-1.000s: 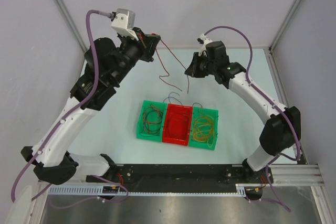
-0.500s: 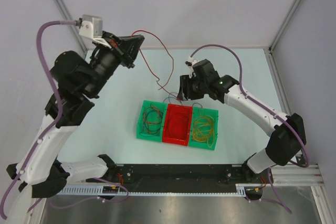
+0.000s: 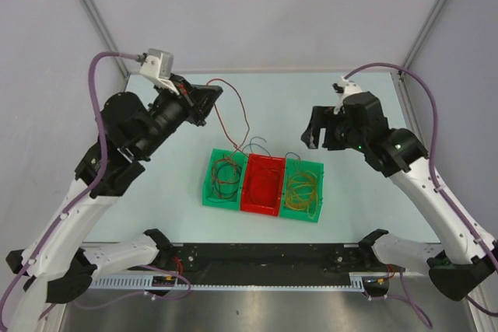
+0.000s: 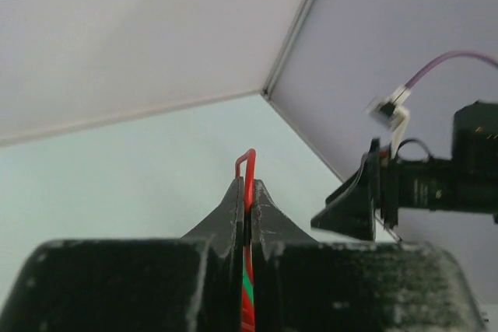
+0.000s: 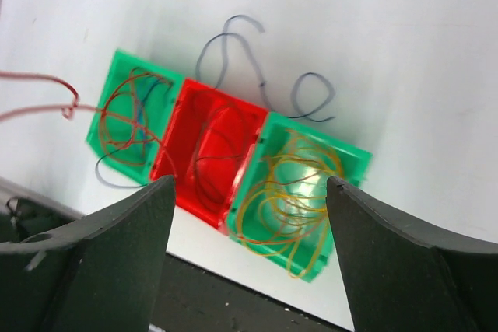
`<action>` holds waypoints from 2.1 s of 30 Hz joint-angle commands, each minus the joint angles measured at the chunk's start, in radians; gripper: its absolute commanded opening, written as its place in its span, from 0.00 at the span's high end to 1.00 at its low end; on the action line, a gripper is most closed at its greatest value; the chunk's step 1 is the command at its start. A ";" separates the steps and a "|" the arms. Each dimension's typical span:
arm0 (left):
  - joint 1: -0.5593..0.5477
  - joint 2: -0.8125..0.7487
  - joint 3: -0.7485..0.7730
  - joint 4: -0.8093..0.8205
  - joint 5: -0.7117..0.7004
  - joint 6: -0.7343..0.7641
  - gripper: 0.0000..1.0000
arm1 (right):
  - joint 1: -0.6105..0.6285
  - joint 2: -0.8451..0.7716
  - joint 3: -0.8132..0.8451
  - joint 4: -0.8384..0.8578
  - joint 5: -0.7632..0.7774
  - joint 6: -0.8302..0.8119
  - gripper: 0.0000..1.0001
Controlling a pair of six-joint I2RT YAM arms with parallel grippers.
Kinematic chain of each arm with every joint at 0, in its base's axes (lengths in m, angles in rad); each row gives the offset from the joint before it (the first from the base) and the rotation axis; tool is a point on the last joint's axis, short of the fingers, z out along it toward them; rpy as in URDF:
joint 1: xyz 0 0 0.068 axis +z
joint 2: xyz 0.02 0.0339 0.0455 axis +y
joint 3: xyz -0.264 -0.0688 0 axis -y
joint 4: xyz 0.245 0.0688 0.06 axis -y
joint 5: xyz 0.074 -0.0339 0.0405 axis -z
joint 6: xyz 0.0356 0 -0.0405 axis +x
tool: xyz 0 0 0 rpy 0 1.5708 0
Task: Untangle the cables
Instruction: Place the cable in the bin.
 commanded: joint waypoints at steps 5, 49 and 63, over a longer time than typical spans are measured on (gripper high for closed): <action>-0.029 -0.060 -0.112 -0.048 0.056 -0.090 1.00 | -0.138 -0.075 -0.022 -0.055 0.060 -0.038 0.17; -0.290 0.053 -0.081 -0.042 -0.020 -0.166 1.00 | -0.190 -0.115 -0.092 -0.035 0.035 -0.061 0.15; -0.316 0.027 -0.015 -0.087 -0.081 -0.167 1.00 | -0.195 -0.118 -0.112 -0.020 0.015 -0.058 0.15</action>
